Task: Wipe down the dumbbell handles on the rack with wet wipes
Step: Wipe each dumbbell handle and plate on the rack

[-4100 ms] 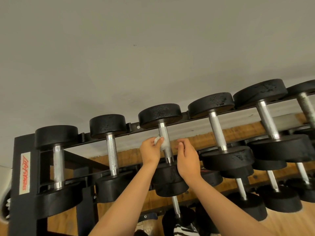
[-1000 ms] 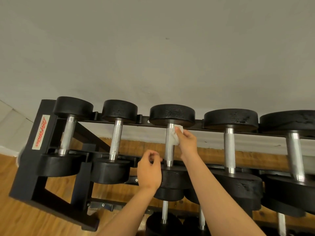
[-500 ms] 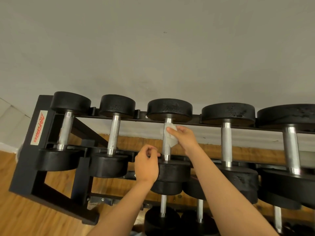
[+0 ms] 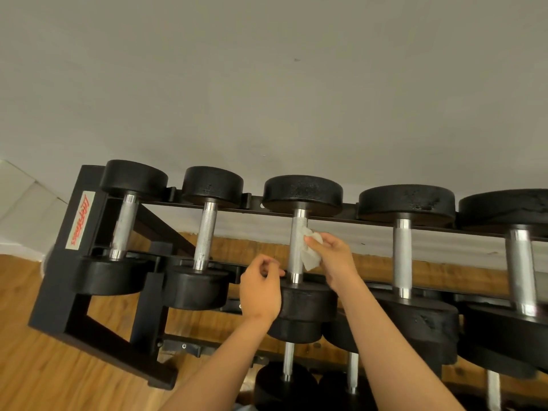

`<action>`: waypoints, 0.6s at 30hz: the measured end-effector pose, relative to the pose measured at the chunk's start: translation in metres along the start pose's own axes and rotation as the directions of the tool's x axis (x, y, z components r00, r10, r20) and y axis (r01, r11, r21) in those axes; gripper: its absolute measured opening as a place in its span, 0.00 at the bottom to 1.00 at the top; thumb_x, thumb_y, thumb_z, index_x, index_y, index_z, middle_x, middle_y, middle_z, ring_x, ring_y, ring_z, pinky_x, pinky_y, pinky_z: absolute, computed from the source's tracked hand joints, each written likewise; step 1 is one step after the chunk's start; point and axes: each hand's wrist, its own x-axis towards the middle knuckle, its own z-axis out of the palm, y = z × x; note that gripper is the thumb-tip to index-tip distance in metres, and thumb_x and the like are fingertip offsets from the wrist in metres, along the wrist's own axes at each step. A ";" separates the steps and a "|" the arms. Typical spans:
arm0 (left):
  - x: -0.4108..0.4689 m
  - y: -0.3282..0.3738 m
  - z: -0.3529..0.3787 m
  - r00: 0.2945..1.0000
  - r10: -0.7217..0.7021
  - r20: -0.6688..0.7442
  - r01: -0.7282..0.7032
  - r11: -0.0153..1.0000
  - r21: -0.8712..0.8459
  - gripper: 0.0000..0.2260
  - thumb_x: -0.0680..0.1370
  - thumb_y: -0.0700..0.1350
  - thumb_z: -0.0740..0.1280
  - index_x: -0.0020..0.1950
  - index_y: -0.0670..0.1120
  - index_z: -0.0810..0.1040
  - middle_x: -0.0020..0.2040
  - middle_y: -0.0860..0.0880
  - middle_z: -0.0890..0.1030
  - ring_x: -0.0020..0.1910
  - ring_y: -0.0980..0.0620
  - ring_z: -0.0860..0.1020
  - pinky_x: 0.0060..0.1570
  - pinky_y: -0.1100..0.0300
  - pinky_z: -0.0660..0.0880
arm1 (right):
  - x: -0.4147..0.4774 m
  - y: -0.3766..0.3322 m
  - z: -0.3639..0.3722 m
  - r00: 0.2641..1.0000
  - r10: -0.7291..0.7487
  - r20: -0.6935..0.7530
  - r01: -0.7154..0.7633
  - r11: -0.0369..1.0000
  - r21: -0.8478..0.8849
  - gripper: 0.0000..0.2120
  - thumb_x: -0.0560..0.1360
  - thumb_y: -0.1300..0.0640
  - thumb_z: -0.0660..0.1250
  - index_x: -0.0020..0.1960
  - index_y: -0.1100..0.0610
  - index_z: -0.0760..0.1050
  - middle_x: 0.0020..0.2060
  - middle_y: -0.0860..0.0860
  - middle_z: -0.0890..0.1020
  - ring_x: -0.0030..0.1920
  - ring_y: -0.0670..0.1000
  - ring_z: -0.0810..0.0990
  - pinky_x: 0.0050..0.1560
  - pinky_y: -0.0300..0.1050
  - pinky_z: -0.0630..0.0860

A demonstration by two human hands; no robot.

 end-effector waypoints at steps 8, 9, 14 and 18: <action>0.000 -0.001 -0.001 1.000 0.005 0.002 -0.005 1.000 0.001 0.09 0.80 0.40 0.62 0.41 0.47 0.77 0.37 0.51 0.82 0.43 0.53 0.81 0.48 0.59 0.74 | -0.004 -0.004 -0.004 0.999 0.008 0.033 -0.005 0.998 -0.068 0.05 0.74 0.57 0.72 0.49 0.54 0.79 0.49 0.54 0.84 0.49 0.51 0.82 0.47 0.42 0.78; 0.000 -0.001 -0.001 1.000 0.005 0.002 -0.005 1.000 -0.002 0.09 0.80 0.40 0.62 0.41 0.47 0.77 0.37 0.51 0.82 0.43 0.53 0.81 0.48 0.59 0.74 | -0.008 0.000 -0.007 1.000 0.003 0.026 -0.001 0.997 -0.077 0.04 0.74 0.58 0.72 0.47 0.53 0.79 0.47 0.53 0.84 0.46 0.49 0.82 0.44 0.40 0.78; 0.000 -0.001 0.000 1.000 0.010 -0.001 -0.010 1.000 -0.012 0.08 0.79 0.39 0.62 0.41 0.46 0.77 0.37 0.51 0.81 0.42 0.53 0.81 0.49 0.57 0.75 | -0.004 -0.012 -0.008 0.990 0.028 0.136 0.012 0.959 -0.284 0.08 0.71 0.53 0.75 0.48 0.54 0.80 0.45 0.50 0.83 0.45 0.48 0.81 0.43 0.40 0.77; -0.001 -0.001 -0.001 1.000 0.007 -0.005 -0.007 1.000 -0.015 0.08 0.80 0.39 0.62 0.42 0.46 0.77 0.37 0.51 0.81 0.42 0.53 0.81 0.50 0.57 0.76 | -0.009 -0.002 -0.015 0.991 -0.017 0.130 0.050 0.964 -0.260 0.12 0.72 0.56 0.74 0.53 0.60 0.81 0.47 0.53 0.84 0.47 0.51 0.82 0.40 0.36 0.77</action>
